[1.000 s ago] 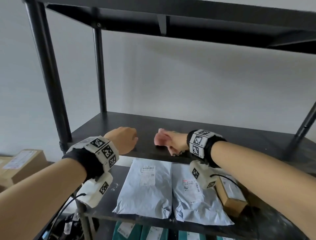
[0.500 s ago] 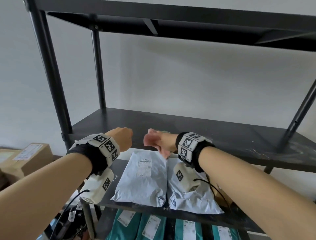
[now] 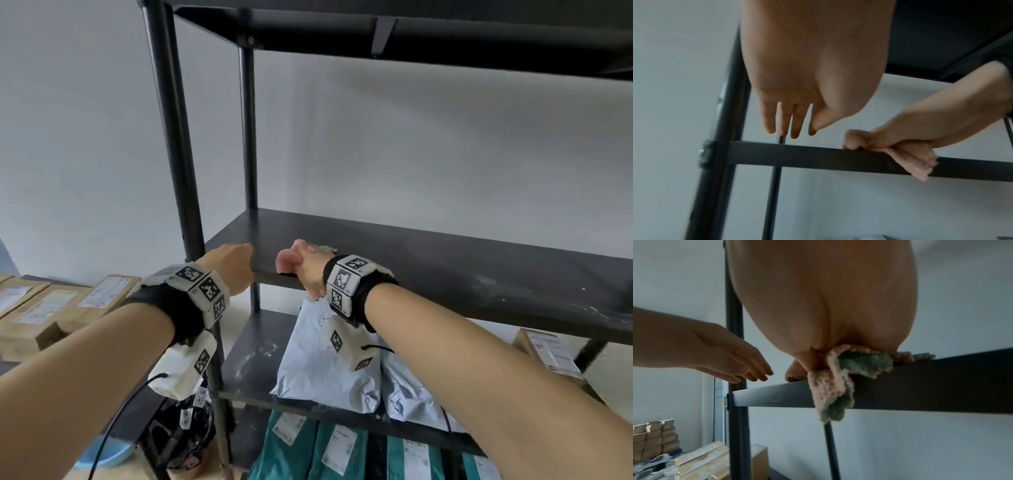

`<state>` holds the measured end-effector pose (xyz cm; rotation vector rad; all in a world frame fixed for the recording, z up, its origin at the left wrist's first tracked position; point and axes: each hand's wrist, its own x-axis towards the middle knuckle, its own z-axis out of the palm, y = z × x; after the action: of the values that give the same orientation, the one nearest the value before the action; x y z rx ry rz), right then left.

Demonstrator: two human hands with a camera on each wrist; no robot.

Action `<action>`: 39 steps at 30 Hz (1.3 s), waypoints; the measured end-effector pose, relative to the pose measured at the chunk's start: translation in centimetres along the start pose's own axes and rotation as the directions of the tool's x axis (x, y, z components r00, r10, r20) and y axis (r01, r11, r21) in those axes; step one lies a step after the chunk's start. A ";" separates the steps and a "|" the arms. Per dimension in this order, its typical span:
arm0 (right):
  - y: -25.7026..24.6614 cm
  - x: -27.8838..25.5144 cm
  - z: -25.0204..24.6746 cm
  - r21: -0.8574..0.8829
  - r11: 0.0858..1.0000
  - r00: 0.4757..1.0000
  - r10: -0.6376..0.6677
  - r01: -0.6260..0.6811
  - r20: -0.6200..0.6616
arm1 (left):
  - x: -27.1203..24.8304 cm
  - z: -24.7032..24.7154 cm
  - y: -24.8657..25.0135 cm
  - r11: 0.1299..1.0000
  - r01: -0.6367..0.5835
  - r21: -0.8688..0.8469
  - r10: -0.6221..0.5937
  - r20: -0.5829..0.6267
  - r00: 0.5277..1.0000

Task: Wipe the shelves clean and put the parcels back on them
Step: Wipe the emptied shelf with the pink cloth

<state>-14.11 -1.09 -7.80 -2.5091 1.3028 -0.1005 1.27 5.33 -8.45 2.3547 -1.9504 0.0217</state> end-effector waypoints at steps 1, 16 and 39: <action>-0.9 1.2 0.6 0.010 0.999 0.999 -0.030 0.030 0.014 | -0.1 0.1 -0.8 1.000 0.011 -0.006 -0.011 -0.008 1.000; -4.1 7.1 0.5 -0.074 0.992 0.981 -0.093 0.107 0.173 | -0.9 0.6 -4.9 0.996 0.003 -0.094 -0.007 -0.050 0.999; 7.8 -2.9 -3.7 0.139 0.983 0.950 0.075 -0.121 0.303 | 4.4 -1.4 6.3 0.961 -0.274 0.045 0.268 0.106 0.958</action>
<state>-22.72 -3.85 -6.39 -2.2205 1.2406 0.1838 -4.03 -0.04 -6.41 2.1402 -2.3371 -0.0196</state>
